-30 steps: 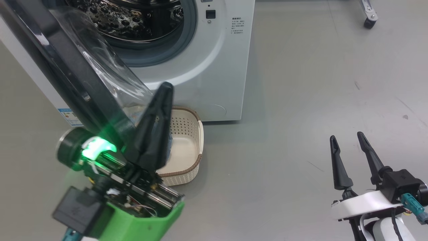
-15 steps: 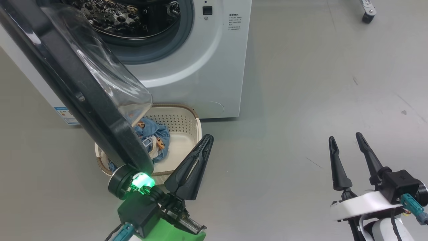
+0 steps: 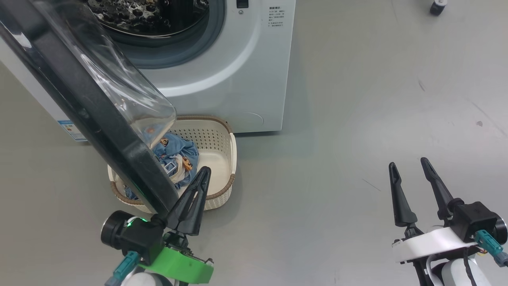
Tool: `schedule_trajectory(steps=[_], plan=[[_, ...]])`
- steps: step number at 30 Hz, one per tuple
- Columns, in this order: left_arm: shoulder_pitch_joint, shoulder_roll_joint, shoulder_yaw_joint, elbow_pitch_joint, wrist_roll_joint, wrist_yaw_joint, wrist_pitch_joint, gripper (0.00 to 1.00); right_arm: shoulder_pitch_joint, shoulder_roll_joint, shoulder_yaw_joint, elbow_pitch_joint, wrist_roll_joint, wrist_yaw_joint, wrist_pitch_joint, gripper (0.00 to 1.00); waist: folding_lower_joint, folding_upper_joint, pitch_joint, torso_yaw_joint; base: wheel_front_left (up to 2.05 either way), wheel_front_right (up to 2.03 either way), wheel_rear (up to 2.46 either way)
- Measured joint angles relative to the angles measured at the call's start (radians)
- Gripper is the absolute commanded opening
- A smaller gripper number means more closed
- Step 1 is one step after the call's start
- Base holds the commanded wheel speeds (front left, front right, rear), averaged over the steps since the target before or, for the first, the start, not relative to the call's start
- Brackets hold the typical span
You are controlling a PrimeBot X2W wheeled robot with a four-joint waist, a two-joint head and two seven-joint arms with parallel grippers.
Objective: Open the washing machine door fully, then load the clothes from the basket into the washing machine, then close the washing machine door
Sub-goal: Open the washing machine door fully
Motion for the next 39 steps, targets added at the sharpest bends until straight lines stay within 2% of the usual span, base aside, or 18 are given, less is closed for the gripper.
schedule_trajectory(steps=[12, 22, 39], plan=[[-0.032, -0.004, 0.098, 0.080, 0.002, 0.000, 0.000, 0.00, -0.003, 0.011, -0.021, 0.001, -0.003, 0.012, 0.000, 1.00, 0.0000, 0.0000, 0.033, -0.004, 0.00, 0.00, 0.00], [-0.047, -0.008, 0.106, 0.139, 0.004, 0.000, 0.000, 0.00, -0.010, 0.023, -0.033, 0.011, -0.008, 0.026, 0.000, 1.00, 0.0000, 0.0000, 0.035, 0.014, 0.00, 0.00, 0.00], [-0.055, -0.031, 0.127, 0.142, 0.009, -0.004, 0.000, 0.00, -0.010, 0.027, -0.055, 0.015, -0.018, 0.038, 0.000, 1.00, 0.0000, 0.0000, 0.035, 0.081, 0.00, 0.00, 0.00]])
